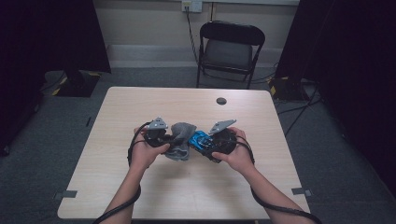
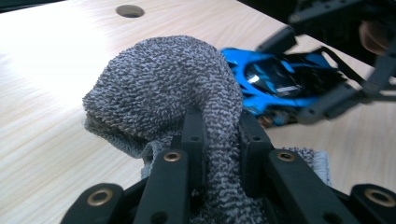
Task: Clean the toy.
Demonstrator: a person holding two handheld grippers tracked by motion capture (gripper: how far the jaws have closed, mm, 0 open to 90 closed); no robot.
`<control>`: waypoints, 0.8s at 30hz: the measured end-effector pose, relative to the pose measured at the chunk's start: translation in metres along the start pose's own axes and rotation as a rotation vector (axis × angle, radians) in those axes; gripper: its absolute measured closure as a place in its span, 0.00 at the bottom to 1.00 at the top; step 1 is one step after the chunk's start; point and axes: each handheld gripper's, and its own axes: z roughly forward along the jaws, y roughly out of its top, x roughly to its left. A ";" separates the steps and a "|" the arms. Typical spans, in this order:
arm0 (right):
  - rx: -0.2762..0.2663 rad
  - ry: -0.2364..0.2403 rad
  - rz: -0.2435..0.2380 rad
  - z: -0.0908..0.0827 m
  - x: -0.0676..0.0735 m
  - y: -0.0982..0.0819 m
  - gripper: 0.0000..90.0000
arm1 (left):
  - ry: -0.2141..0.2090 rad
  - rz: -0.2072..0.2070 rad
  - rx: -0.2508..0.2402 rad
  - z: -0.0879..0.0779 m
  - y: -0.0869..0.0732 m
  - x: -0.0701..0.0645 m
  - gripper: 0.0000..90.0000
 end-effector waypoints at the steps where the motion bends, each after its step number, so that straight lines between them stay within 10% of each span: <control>1: 0.003 -0.002 0.000 0.000 -0.001 0.000 0.31 | -0.006 0.001 -0.003 0.000 0.000 0.000 0.85; 24: -0.006 -0.064 0.095 -0.003 -0.028 -0.007 0.31 | -0.092 0.009 0.032 0.004 -0.018 -0.014 0.85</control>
